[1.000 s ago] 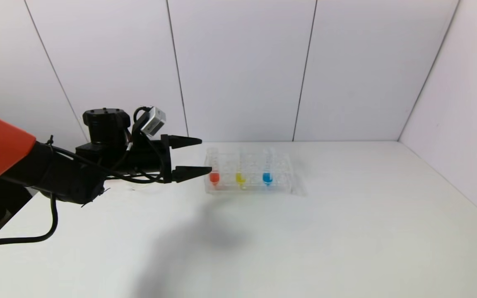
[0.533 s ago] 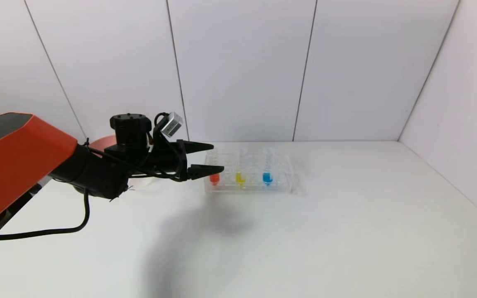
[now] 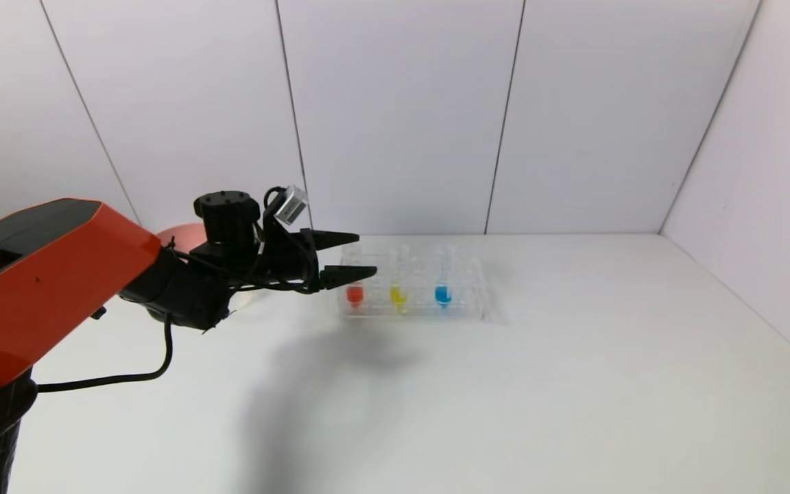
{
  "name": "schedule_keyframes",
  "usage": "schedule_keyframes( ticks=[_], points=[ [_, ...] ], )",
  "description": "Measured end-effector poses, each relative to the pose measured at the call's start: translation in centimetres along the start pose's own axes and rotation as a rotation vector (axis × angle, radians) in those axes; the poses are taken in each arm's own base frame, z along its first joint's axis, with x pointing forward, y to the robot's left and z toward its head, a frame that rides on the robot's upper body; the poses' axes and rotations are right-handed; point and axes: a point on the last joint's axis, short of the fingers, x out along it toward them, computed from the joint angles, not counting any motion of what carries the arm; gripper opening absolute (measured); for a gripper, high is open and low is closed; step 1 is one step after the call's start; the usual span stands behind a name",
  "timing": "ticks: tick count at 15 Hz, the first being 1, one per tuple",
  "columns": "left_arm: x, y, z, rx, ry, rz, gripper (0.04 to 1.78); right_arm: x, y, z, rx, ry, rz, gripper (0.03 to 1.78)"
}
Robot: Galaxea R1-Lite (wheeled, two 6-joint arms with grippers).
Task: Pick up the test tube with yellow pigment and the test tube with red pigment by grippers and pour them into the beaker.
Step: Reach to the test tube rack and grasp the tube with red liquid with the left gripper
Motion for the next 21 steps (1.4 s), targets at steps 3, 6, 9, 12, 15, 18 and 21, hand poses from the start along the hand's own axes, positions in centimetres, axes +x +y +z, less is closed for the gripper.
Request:
schedule_keyframes(
  ticks=[3,6,9,12,15,18,21],
  points=[
    [0.4,0.6,-0.8,-0.009,0.000,-0.002,1.76,0.0,0.0,0.0,0.000,0.000,0.000,0.11],
    [0.6,0.7,-1.3,-0.017,0.002,-0.005,1.76,0.0,0.0,0.0,0.000,0.000,0.000,0.11],
    [0.8,0.7,-1.5,-0.018,0.003,0.000,1.76,0.0,0.0,0.0,0.000,0.000,0.000,0.11],
    [0.9,0.8,-1.7,-0.020,0.005,0.000,1.76,0.0,0.0,0.0,0.000,0.000,0.000,0.11],
    [1.1,0.9,-2.1,-0.021,0.009,-0.003,1.76,0.0,0.0,0.0,0.000,0.000,0.000,0.11],
    [1.3,1.0,-2.3,-0.016,0.009,-0.009,1.76,0.0,0.0,0.0,0.000,0.000,0.000,0.11],
    [1.4,1.3,-2.5,-0.010,0.008,-0.008,1.76,0.0,0.0,0.0,0.000,0.000,0.000,0.11]
  ],
)
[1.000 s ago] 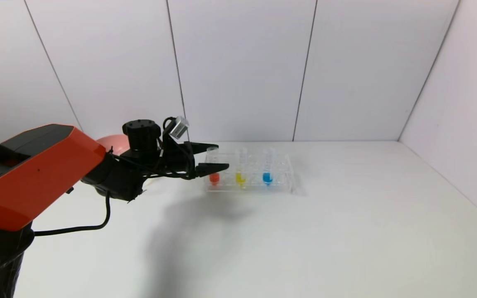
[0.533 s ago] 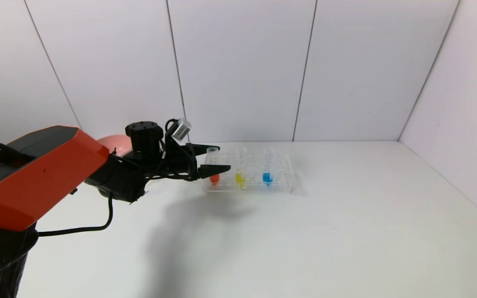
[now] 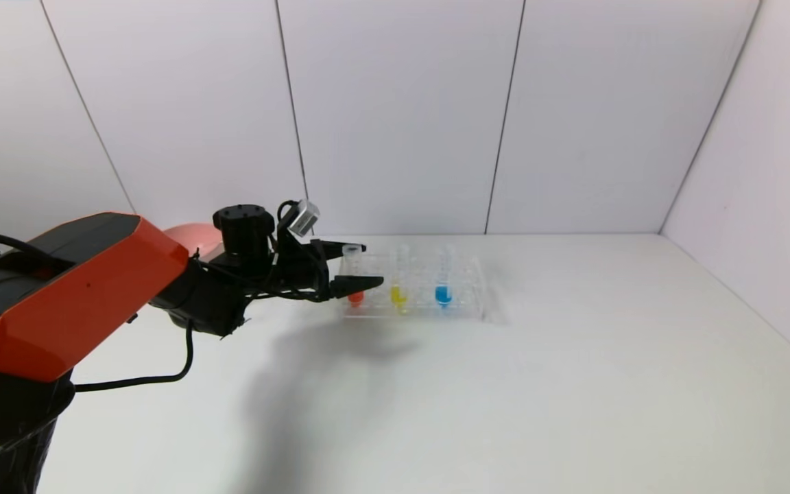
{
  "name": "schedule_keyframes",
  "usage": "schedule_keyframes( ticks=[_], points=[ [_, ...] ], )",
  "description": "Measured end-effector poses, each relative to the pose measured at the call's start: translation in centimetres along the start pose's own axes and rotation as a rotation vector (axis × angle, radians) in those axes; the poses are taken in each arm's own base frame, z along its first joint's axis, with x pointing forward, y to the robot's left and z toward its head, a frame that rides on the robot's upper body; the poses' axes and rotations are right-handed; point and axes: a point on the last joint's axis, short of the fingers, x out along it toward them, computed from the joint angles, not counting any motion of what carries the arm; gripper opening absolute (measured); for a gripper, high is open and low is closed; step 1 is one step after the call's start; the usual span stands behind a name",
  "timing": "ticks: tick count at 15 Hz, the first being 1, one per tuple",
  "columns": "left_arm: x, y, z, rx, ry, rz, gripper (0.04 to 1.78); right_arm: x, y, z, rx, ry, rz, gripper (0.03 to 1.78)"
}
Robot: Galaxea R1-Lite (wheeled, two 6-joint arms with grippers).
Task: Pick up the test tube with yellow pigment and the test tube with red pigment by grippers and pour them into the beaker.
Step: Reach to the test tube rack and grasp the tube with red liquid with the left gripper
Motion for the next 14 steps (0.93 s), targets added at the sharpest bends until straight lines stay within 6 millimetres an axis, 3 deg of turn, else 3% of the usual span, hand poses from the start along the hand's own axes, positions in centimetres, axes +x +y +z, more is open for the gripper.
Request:
schedule_keyframes(
  ticks=[9,12,14],
  points=[
    [0.22,0.38,-0.39,0.032,0.000,0.000,1.76,0.00,0.00,0.01,0.000,0.000,0.000,0.11],
    [0.45,0.67,-0.74,0.029,0.002,-0.001,1.58,0.00,0.00,0.01,0.000,0.000,0.000,0.11],
    [0.54,0.76,-0.85,0.030,0.001,-0.002,1.34,0.00,0.00,0.01,0.000,0.000,0.000,0.11]
  ],
)
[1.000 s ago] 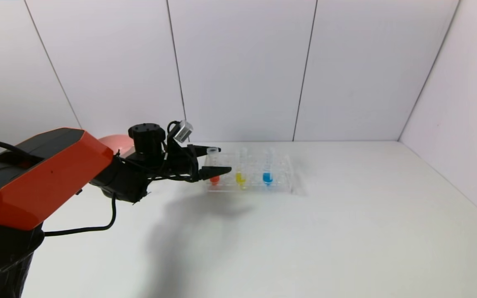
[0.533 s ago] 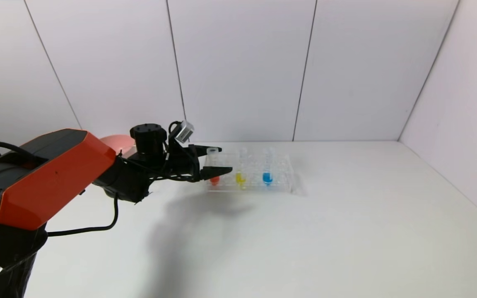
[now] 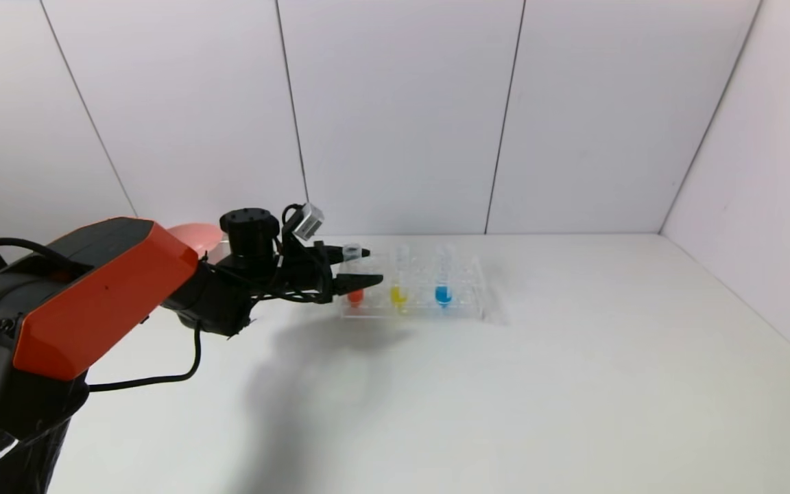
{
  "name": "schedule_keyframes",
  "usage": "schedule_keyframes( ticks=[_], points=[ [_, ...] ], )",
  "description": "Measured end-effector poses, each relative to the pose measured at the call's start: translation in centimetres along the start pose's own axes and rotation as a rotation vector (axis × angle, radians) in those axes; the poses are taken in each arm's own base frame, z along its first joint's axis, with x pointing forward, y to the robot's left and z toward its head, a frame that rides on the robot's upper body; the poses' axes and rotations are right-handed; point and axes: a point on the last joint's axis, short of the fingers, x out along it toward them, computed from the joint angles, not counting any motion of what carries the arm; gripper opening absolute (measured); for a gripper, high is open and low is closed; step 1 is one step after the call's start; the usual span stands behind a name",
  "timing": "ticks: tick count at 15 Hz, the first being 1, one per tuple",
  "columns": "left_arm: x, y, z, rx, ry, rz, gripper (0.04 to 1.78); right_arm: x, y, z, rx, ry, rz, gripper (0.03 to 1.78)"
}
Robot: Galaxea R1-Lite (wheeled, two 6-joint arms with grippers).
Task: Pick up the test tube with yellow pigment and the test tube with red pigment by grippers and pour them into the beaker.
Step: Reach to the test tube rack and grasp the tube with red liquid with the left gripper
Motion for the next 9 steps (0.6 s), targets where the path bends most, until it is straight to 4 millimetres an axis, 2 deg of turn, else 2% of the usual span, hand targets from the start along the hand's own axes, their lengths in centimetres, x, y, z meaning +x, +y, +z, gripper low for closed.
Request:
schedule_keyframes(
  ticks=[4,5,9],
  points=[
    [0.03,0.05,-0.09,0.001,0.000,0.002,0.61,0.00,0.00,0.00,0.000,0.000,0.000,0.11],
    [0.03,0.06,-0.08,0.002,-0.001,0.003,0.51,0.00,0.00,0.00,0.000,0.000,0.000,0.11],
    [0.06,0.04,-0.10,0.001,0.000,0.002,0.50,0.00,0.00,0.00,0.000,0.000,0.000,0.11]
  ],
)
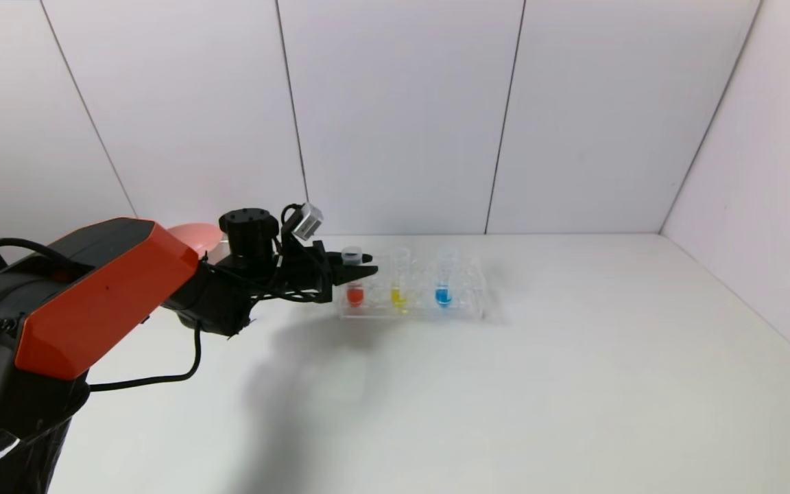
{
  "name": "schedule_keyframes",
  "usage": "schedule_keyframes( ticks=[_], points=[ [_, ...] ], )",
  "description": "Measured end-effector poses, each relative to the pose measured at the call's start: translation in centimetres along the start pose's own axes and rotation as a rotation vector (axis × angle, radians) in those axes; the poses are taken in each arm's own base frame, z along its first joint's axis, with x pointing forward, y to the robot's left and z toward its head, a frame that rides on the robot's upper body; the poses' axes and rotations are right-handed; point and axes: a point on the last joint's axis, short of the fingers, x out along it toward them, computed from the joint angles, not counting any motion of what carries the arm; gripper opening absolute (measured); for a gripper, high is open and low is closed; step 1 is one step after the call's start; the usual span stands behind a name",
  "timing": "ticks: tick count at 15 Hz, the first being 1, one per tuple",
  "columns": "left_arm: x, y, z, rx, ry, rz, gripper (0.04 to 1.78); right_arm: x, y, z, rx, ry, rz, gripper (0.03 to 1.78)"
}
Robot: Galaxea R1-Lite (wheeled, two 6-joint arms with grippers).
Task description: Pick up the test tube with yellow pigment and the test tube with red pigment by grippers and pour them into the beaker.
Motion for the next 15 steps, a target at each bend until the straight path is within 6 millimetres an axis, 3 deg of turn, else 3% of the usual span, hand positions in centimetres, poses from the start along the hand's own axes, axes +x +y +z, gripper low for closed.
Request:
schedule_keyframes(
  ticks=[9,15],
  points=[
    [-0.1,-0.3,0.6,0.007,-0.004,-0.001,0.50,0.0,0.0,0.0,0.000,0.000,0.000,0.11],
    [-0.4,-0.7,2.2,0.018,-0.014,-0.001,0.50,0.0,0.0,0.0,0.000,0.001,0.000,0.11]
  ],
)
